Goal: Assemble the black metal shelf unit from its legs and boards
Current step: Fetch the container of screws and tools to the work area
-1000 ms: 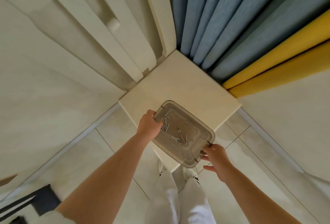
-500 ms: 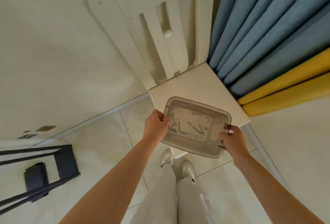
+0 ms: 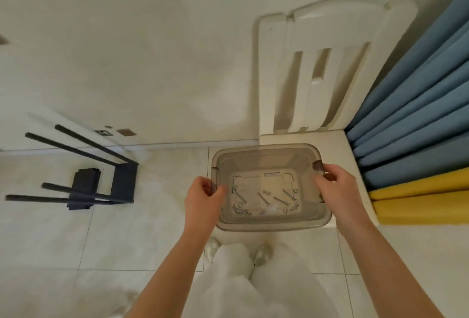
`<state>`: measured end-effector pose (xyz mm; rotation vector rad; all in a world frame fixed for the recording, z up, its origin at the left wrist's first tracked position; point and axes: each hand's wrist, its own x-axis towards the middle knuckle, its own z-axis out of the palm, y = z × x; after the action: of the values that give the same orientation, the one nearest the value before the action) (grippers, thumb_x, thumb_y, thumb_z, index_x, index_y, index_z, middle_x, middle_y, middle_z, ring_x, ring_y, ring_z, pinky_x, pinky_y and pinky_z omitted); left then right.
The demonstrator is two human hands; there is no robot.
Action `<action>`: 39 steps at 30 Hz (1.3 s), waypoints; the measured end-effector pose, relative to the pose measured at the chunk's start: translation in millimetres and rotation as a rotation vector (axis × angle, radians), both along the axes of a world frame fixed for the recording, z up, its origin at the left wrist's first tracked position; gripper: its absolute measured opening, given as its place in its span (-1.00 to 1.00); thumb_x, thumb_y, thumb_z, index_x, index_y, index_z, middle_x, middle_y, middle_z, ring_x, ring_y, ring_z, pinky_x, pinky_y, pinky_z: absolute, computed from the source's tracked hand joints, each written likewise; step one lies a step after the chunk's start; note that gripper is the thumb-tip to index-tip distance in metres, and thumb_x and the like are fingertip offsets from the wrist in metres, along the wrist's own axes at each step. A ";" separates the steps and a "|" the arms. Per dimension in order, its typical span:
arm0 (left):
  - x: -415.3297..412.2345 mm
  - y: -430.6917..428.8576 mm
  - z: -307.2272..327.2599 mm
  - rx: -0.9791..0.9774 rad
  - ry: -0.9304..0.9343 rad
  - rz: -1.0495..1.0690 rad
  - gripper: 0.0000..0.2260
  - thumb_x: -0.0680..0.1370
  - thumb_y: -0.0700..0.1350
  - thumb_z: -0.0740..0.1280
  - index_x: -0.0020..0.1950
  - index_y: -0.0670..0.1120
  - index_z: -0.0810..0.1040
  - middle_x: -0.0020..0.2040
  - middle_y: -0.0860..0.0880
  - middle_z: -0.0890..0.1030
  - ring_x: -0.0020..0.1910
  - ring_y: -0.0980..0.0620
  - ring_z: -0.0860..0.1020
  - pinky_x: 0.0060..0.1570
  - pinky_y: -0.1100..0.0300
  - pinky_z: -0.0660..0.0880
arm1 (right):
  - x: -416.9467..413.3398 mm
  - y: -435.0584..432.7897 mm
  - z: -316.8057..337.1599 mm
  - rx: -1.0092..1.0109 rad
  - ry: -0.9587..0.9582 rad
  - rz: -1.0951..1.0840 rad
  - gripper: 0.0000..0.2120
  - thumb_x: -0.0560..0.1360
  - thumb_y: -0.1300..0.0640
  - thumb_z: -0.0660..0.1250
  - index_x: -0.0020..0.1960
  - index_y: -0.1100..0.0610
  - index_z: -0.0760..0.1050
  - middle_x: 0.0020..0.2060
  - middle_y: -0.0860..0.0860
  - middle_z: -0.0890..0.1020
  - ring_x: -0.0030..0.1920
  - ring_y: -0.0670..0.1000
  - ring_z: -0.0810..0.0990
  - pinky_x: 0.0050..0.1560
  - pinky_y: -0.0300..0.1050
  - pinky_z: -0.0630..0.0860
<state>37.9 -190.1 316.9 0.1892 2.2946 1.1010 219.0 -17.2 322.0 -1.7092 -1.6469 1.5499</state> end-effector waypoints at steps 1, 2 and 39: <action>-4.0 -11.1 3.7 -0.001 0.004 0.041 -0.87 0.51 -0.20 0.41 -0.14 -0.12 0.46 -0.30 0.00 0.44 -0.33 0.04 0.38 -0.30 0.18 0.39 | -11.9 -3.9 7.6 0.031 0.005 0.056 -0.86 0.55 0.02 0.36 0.11 -0.04 0.53 -0.16 -0.03 0.61 -0.14 0.01 0.60 -0.12 0.00 0.60; -8.0 -22.1 6.9 -0.001 0.013 0.077 -0.87 0.51 -0.22 0.40 -0.16 -0.13 0.45 -0.31 -0.01 0.43 -0.33 0.03 0.37 -0.29 0.14 0.39 | -23.9 -8.8 14.7 0.061 0.011 0.111 -0.87 0.55 0.02 0.36 0.09 -0.05 0.53 -0.16 -0.02 0.61 -0.13 0.03 0.60 -0.10 0.02 0.59; -232.6 -491.0 29.2 -0.040 0.075 0.895 -0.90 0.50 -0.24 0.37 -0.11 -0.05 0.52 -0.33 -0.02 0.51 -0.34 0.02 0.45 -0.32 0.17 0.39 | -427.7 -413.1 13.4 0.461 -0.175 1.178 -0.88 0.60 0.10 0.28 0.01 0.13 0.55 -0.31 -0.06 0.54 -0.35 -0.15 0.47 -0.40 -0.44 0.37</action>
<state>-194.7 -681.1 346.1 -0.9086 2.5046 1.4542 -208.7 -430.3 335.4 -0.5818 -3.0666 1.1553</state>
